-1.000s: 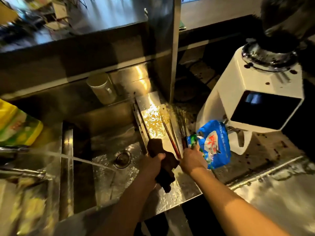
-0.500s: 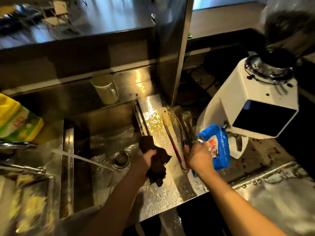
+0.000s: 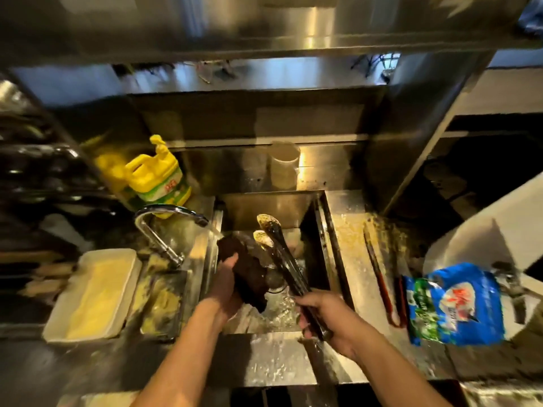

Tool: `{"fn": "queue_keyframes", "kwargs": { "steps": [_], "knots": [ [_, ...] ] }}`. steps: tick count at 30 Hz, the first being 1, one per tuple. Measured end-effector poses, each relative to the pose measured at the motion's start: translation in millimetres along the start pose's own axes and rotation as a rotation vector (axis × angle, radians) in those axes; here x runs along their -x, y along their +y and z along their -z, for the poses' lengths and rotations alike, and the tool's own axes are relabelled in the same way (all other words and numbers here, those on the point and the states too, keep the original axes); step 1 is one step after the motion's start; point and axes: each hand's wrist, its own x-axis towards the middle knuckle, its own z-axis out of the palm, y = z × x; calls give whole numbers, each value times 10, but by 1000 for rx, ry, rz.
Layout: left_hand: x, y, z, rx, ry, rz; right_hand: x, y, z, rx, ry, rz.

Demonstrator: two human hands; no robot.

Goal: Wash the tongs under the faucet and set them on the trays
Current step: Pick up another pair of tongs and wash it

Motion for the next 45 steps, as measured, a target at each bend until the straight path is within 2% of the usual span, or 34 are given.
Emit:
{"fn": "queue_keyframes", "kwargs": {
  "steps": [4,8,11,15,18,25,30,36,45],
  "knots": [
    [-65,172,340,145,-61,-25,-42,70,-410,162,-84,-47],
    [-173,284,398,117,-92,2,-42,91,-685,394,-72,64],
    [-269,381,316,98,-80,41,-29,130,-809,564,-30,125],
    [-400,415,316,112,-93,32,-68,89,-859,634,67,137],
    [-435,252,271,56,-50,100,-220,-51,-913,695,145,120],
    [-653,410,327,-8,-22,67,-288,8,-1034,534,166,75],
    [-724,362,288,-193,55,60,-316,-25,-1115,637,192,85],
    [-799,374,130,-171,87,71,-344,-94,-1120,692,277,83],
    [-821,381,160,-224,106,29,-279,-140,-1110,749,236,43]
  ]
}}
